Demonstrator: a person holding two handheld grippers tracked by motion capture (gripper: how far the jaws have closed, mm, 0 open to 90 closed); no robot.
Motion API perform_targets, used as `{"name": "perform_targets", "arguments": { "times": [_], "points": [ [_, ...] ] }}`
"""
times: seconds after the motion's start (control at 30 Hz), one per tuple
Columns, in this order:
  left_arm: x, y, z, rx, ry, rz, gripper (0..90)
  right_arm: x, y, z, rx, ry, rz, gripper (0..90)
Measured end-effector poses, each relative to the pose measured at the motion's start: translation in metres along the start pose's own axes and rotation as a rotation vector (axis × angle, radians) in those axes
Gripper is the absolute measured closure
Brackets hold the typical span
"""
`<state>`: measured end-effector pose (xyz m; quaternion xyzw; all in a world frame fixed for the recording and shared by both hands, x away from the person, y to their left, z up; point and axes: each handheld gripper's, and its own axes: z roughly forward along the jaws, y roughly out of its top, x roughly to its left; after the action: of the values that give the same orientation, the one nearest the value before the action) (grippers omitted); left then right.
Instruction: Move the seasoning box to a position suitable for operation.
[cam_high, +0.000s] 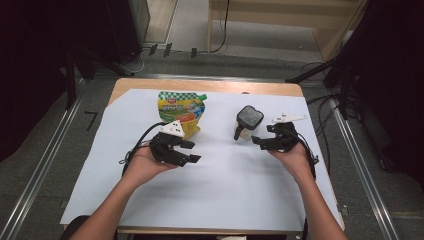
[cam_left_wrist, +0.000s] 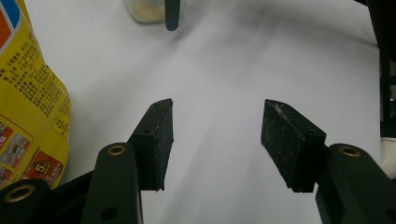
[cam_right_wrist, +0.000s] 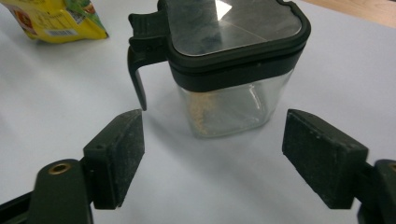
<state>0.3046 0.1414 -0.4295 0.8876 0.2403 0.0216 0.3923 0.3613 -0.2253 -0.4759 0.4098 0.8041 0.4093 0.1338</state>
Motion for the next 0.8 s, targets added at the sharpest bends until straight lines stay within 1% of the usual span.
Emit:
{"name": "perform_targets", "arguments": {
  "times": [0.03,0.13,0.17,0.2,0.23,0.33,0.4,0.47,0.5,0.53,0.6,0.63,0.73,0.77,0.8],
  "points": [
    [0.000,0.000,0.000,0.000,0.000,0.000,45.1,0.000,0.000,0.000,0.000,0.000,0.000,20.2],
    [-0.001,0.000,-0.001,-0.009,-0.005,0.002,45.0,-0.007,0.004,0.008,0.000,0.004,-0.006,18.8],
    [-0.001,0.000,-0.001,-0.009,-0.005,0.002,45.0,-0.007,0.004,0.008,0.000,0.004,-0.006,18.8],
    [0.000,0.000,-0.001,-0.011,-0.005,-0.002,45.0,-0.011,0.005,0.012,-0.008,0.016,-0.007,17.2],
    [0.000,0.000,-0.001,-0.008,-0.006,0.000,45.0,-0.013,0.007,0.014,-0.016,0.015,-0.008,17.2],
    [0.001,0.000,0.000,-0.007,-0.006,-0.004,45.0,-0.016,0.010,0.019,-0.018,0.010,-0.046,16.5],
    [0.001,0.000,0.000,-0.007,-0.007,-0.005,45.0,-0.019,0.011,0.024,-0.019,0.025,-0.050,15.8],
    [0.001,-0.001,0.000,-0.007,-0.007,-0.007,44.9,-0.020,0.012,0.029,-0.025,0.042,-0.061,15.9],
    [0.001,-0.001,0.000,-0.005,-0.007,-0.005,44.9,-0.020,0.012,0.029,-0.025,0.042,-0.061,15.9],
    [0.001,-0.001,0.001,-0.002,-0.009,-0.005,44.9,-0.020,0.013,0.034,-0.035,0.048,-0.070,15.8],
    [0.001,-0.001,0.001,0.000,-0.009,-0.007,44.9,-0.020,0.013,0.036,-0.036,0.049,-0.076,15.2],
    [0.001,-0.001,0.001,0.001,-0.010,-0.006,44.9,-0.020,0.013,0.042,-0.037,0.051,-0.090,14.7],
    [0.001,-0.001,0.002,-0.004,-0.014,-0.012,44.9,-0.020,0.013,0.051,-0.034,0.057,-0.104,14.1],
    [0.001,-0.001,0.002,-0.004,-0.014,-0.012,44.9,-0.020,0.014,0.054,-0.043,0.057,-0.115,13.9],
    [0.002,-0.001,0.003,-0.003,-0.015,-0.010,44.9,-0.019,0.014,0.056,-0.046,0.057,-0.114,13.8]
  ]
}}
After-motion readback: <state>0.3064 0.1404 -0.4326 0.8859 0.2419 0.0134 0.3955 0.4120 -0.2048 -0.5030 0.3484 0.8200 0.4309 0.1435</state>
